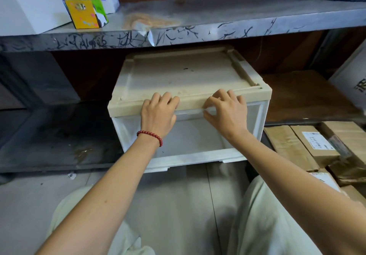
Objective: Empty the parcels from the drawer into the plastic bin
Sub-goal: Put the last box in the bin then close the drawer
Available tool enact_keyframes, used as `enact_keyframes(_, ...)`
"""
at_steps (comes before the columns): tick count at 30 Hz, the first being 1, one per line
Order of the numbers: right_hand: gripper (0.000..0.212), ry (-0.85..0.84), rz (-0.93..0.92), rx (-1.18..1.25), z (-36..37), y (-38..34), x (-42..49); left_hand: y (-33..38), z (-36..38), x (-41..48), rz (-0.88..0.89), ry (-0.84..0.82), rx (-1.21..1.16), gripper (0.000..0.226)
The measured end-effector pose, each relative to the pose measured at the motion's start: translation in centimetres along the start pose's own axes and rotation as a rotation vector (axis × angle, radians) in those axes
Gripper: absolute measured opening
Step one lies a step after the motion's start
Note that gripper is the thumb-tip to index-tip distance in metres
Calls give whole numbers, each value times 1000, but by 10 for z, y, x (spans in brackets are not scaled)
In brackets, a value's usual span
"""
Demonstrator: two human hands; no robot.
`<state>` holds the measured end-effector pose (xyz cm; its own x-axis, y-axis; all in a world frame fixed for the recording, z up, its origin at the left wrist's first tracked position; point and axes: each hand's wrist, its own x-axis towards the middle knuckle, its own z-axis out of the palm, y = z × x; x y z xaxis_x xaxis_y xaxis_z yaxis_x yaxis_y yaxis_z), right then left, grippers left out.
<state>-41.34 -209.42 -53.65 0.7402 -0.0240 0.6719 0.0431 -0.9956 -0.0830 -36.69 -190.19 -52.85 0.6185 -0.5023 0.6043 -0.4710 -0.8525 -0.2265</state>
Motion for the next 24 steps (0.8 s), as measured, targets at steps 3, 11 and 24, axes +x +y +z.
enact_keyframes(3,8,4,-10,4,0,-1,2,-3,1,-1,-27,14,-37,24)
enact_keyframes(11,15,-84,-13,44,-10,-1,-12,-1,-3,-16,-63,13,-158,22)
enact_keyframes(24,55,-240,21,51,-48,0,-48,8,-47,-41,-157,-334,-297,40)
